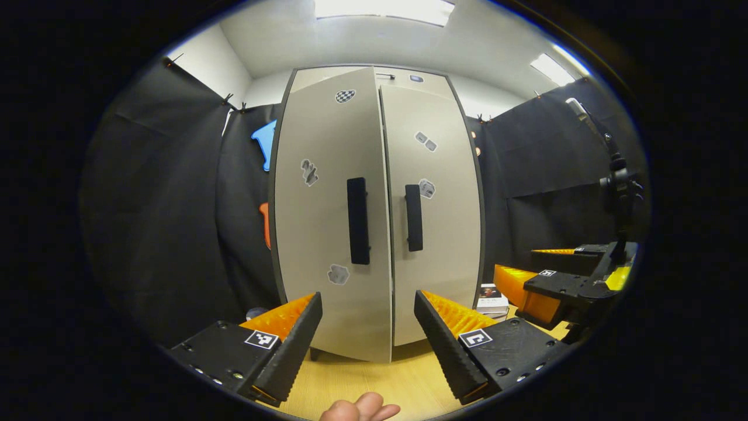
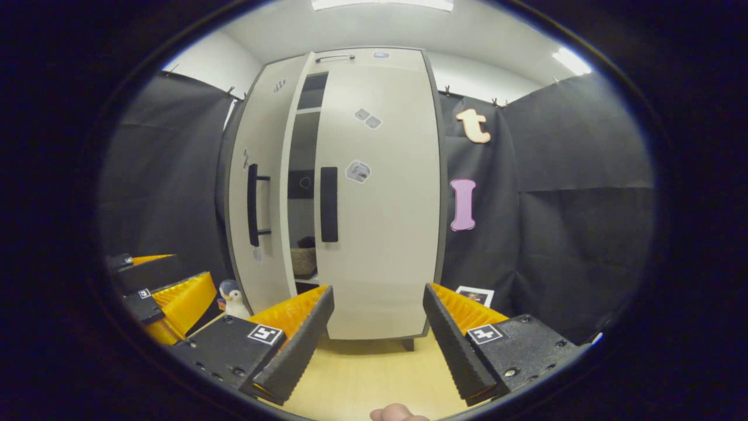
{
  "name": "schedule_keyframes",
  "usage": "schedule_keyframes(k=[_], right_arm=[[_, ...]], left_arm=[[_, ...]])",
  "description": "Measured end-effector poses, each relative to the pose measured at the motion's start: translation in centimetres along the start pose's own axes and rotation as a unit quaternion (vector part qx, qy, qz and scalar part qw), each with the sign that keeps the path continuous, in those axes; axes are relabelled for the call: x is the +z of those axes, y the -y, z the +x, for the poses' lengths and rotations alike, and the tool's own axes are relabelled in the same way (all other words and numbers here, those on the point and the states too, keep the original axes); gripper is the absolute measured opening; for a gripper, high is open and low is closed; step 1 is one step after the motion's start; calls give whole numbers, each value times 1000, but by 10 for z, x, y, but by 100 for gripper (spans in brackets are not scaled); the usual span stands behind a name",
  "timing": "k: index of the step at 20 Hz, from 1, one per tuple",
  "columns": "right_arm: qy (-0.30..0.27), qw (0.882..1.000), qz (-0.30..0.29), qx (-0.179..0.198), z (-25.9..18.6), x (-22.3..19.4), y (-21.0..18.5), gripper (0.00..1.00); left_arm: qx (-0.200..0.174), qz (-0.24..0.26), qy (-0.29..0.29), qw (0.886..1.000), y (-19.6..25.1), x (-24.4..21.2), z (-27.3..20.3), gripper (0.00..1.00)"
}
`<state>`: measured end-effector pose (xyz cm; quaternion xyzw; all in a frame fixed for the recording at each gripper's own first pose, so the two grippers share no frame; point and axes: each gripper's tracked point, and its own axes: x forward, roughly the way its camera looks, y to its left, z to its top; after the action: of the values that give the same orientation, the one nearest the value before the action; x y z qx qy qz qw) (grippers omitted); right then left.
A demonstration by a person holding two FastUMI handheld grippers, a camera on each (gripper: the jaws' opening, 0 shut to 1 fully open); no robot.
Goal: Grab one shoe with the right hand and put it into the shoe cabinet, grab the other shoe with the left hand and put it into the shoe cabinet; then close the right door with the right hand and the left door with the left hand.
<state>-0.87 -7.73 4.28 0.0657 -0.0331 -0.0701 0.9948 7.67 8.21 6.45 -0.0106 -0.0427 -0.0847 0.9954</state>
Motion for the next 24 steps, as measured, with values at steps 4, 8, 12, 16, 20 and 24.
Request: schedule_keyframes(k=[4, 8, 12, 16, 20, 24], right_arm=[[7, 1000, -15, 0, 17, 4, 6, 100], [21, 999, -20, 14, 33, 19, 15, 100], [30, 999, -34, 17, 41, 14, 26, 100], [42, 997, -68, -4, 44, 6, 47, 100], [45, 997, -57, 3, 48, 1, 51, 99], [44, 997, -59, 18, 47, -1, 50, 100]], left_arm=[[1, -26, -10, 1000, 6, -3, 3, 96], [8, -43, -19, 999, 15, -2, 29, 100], [19, -60, -29, 998, 20, -9, 34, 97], [35, -60, -41, 997, 21, -20, 32, 96], [37, -51, -52, 997, 33, -26, 32, 96], [38, -43, -48, 997, 43, -23, 28, 96]])
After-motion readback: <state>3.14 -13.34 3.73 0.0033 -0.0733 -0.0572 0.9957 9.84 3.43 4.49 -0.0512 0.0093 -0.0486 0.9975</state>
